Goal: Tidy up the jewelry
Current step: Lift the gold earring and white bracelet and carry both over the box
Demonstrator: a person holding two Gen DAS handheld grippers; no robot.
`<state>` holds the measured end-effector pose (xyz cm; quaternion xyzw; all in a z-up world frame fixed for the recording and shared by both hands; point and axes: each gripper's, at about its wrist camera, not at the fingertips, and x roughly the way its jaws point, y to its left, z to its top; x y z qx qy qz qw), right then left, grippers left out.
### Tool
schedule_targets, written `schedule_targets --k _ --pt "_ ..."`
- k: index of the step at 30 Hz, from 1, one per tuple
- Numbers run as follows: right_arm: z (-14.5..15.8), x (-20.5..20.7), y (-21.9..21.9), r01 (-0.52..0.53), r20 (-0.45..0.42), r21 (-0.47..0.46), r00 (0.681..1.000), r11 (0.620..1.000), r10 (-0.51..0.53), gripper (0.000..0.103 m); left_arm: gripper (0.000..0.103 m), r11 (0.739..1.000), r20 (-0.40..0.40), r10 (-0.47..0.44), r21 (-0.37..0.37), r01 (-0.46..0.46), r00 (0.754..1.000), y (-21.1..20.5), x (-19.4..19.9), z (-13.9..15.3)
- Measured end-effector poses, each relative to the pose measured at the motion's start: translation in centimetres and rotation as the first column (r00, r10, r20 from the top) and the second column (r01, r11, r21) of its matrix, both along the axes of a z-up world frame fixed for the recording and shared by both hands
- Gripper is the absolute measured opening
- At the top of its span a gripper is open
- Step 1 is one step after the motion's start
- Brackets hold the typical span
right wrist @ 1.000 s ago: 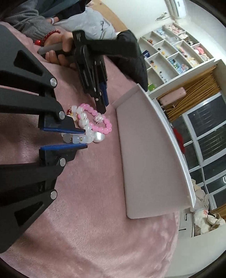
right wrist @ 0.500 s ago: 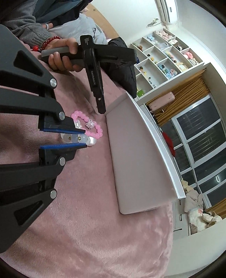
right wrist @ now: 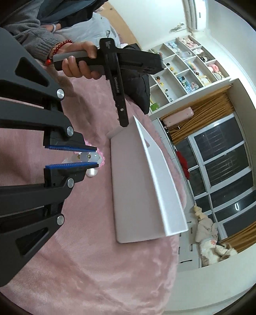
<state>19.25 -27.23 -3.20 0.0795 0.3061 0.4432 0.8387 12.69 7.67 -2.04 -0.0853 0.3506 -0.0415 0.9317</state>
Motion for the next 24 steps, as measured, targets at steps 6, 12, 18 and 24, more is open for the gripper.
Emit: schedule_targets --k 6,12,18,24 --pt "1.6 -0.8 0.5 0.002 0.011 -0.015 1.0 1.0 -0.002 0.011 0.017 1.0 0.017 -0.006 0.0 0.006 1.0 0.2 -0.6 1.4" --pt "3.2 -1.4 0.6 0.011 0.021 0.002 1.0 1.0 -0.012 0.011 0.017 1.0 0.03 -0.017 -0.004 0.017 0.999 0.2 -0.8 2.3" --pt "5.1 -1.3 1.2 0.029 0.048 0.039 0.998 0.999 -0.031 0.011 0.017 1.0 0.039 -0.03 -0.006 0.031 0.999 0.2 -0.6 3.4" --pt "7.0 -0.3 1.8 0.04 0.063 0.073 0.997 0.996 -0.045 0.011 0.017 0.999 0.037 -0.035 -0.028 0.036 0.999 0.7 0.4 4.0"
